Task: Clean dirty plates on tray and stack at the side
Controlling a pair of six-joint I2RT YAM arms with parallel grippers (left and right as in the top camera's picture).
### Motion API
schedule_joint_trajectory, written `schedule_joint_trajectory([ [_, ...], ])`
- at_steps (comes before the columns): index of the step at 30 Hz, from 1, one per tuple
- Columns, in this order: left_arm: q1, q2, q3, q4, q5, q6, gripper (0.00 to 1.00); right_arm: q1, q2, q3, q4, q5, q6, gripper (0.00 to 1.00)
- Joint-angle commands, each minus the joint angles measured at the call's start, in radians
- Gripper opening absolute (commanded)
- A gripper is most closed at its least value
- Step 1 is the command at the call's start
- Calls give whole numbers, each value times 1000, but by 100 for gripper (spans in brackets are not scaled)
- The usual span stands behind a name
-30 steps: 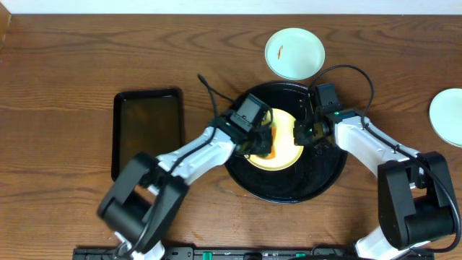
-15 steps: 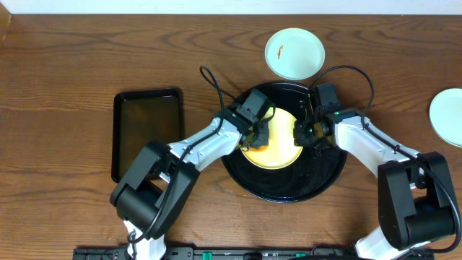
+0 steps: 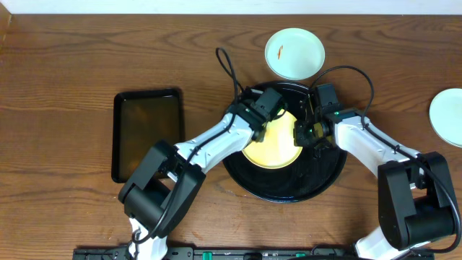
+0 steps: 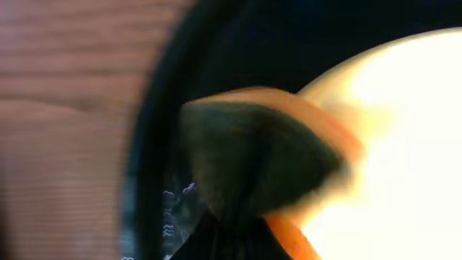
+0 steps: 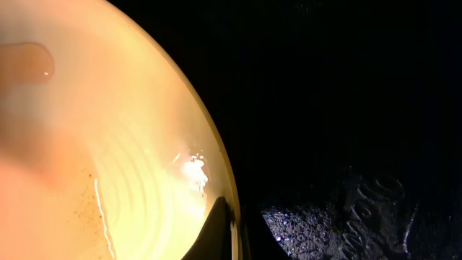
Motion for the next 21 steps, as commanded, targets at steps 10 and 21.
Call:
schedule_joint_trajectory([
  [10, 56, -119, 178, -220, -28, 5, 7, -8, 47, -46, -35, 75, -5, 1],
  [21, 478, -360, 152, -549, 111, -34, 7, -7, 47, -46, -35, 75, -9, 1],
])
